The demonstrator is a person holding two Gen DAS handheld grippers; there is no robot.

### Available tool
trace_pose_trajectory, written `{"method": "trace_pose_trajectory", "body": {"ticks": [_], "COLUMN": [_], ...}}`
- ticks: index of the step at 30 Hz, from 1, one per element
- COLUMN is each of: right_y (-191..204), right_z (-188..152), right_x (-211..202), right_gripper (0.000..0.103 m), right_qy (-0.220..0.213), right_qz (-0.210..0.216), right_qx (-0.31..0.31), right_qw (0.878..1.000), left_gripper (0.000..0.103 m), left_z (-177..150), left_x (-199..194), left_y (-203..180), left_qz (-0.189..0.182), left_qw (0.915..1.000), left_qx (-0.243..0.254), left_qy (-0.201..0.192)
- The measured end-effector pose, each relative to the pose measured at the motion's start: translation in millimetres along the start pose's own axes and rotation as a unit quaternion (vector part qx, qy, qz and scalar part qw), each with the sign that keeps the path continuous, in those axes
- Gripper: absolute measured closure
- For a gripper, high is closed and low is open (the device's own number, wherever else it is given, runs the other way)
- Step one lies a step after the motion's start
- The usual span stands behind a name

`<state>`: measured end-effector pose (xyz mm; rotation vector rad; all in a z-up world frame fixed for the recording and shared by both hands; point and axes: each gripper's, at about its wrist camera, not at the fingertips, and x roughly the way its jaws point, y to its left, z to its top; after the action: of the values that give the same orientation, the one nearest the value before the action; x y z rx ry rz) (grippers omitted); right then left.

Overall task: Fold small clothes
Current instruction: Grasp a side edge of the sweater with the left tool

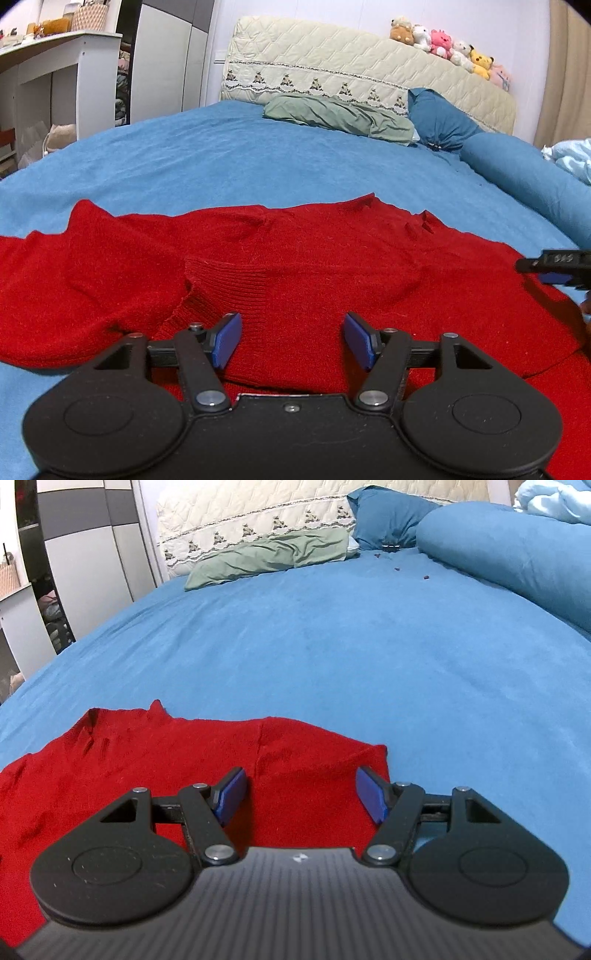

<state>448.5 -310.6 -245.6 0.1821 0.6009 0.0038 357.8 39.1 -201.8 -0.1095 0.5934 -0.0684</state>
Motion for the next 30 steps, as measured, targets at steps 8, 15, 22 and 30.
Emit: {"method": "trace_pose_trajectory", "body": {"ticks": [8, 15, 22, 30], "right_y": [59, 98, 113, 110], "right_z": [2, 1, -12, -28], "right_x": [-90, -134, -137, -134], "right_gripper": [0.009, 0.0, 0.0, 0.0], "right_qy": [-0.026, -0.033, 0.009, 0.026], "right_qz": [0.053, 0.109, 0.127, 0.13], "right_qx": [-0.078, -0.096, -0.101, -0.11], "right_qw": [0.995, 0.989, 0.987, 0.985], "left_gripper": [0.03, 0.0, 0.0, 0.018], "left_z": [25, 52, 39, 8], "left_x": [-50, -115, -145, -130], "left_y": [8, 74, 168, 269], "left_qz": [0.014, 0.068, 0.155, 0.211], "left_qw": [0.9985, 0.9915, 0.9722, 0.9258], "left_qx": [-0.043, -0.085, -0.156, -0.307], "left_qy": [-0.031, -0.072, -0.079, -0.066]}}
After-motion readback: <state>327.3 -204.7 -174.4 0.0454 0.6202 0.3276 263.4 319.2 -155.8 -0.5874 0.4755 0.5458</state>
